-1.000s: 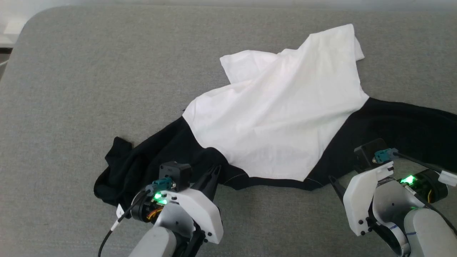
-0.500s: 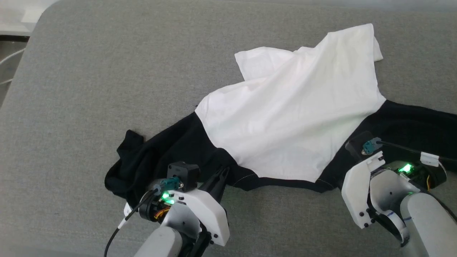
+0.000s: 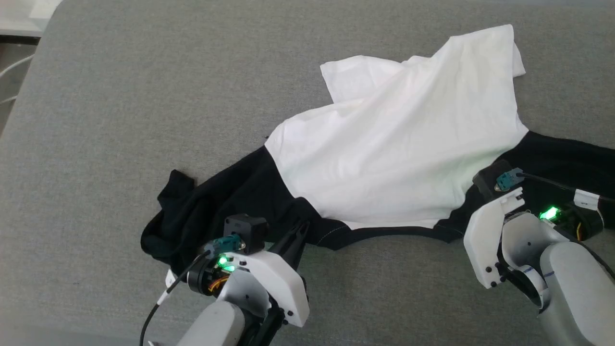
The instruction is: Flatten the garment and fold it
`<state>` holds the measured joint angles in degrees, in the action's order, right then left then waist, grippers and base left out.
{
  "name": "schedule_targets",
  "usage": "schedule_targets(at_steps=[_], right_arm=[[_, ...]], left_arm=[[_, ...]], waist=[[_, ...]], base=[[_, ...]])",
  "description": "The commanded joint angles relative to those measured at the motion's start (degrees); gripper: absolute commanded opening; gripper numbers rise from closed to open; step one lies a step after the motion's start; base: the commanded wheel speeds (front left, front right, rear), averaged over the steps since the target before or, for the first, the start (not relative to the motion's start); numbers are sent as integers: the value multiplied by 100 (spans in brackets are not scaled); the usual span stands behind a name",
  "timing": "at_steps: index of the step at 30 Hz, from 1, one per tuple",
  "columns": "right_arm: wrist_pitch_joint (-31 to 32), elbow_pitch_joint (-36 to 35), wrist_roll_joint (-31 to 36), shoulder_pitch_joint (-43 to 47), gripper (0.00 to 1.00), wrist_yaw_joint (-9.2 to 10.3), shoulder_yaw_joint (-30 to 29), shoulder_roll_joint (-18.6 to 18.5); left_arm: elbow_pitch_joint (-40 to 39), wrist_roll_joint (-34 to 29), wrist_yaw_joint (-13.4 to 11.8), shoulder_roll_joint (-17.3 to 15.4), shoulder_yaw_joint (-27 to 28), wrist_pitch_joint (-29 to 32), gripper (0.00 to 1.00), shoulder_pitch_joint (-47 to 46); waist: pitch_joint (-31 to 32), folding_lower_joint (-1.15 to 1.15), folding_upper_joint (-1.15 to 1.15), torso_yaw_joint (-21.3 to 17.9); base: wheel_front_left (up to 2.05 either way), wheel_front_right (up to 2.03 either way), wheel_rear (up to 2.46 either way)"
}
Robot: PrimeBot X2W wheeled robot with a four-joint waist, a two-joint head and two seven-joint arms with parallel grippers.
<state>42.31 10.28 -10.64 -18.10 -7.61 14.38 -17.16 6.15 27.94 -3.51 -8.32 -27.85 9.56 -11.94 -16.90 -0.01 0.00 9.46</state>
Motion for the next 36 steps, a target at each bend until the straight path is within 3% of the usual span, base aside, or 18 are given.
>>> schedule_targets(at_steps=[1, 9, 14, 20, 27, 36], right_arm=[[35, 402, 19, 197, 0, 12, 60, 2], [-683, 335, -271, 184, 0, 12, -527, 508], [-1322, -26, -401, 315, 0, 12, -990, 922], [-1660, -592, -493, 332, 0, 12, -1198, 1134], [-1645, -1008, -548, -178, 0, 12, -1234, 1185], [-1635, -848, -444, -1437, 0, 12, -1121, 1180]], left_arm=[[20, 40, 20, -11, 47, -46, 0, -116], [80, 120, -65, -32, 228, -288, 0, -94], [-28, 121, -127, -23, 391, -717, 0, -38], [-329, 90, -152, -117, 576, -1052, 0, -111], [-505, 18, -41, -374, 598, -691, 0, -705], [-165, 377, 156, -434, 931, -214, 0, -2012]], waist=[[-16, 1, 0, -59], [233, 1, 0, -269], [436, 1, 0, -343], [754, 1, 0, -446], [1130, 1, 0, -598], [1334, 1, 0, -760]], base=[[0, 0, 0], [0, 0, 0], [0, 0, 0], [0, 0, 0], [0, 0, 0], [0, 0, 0]])
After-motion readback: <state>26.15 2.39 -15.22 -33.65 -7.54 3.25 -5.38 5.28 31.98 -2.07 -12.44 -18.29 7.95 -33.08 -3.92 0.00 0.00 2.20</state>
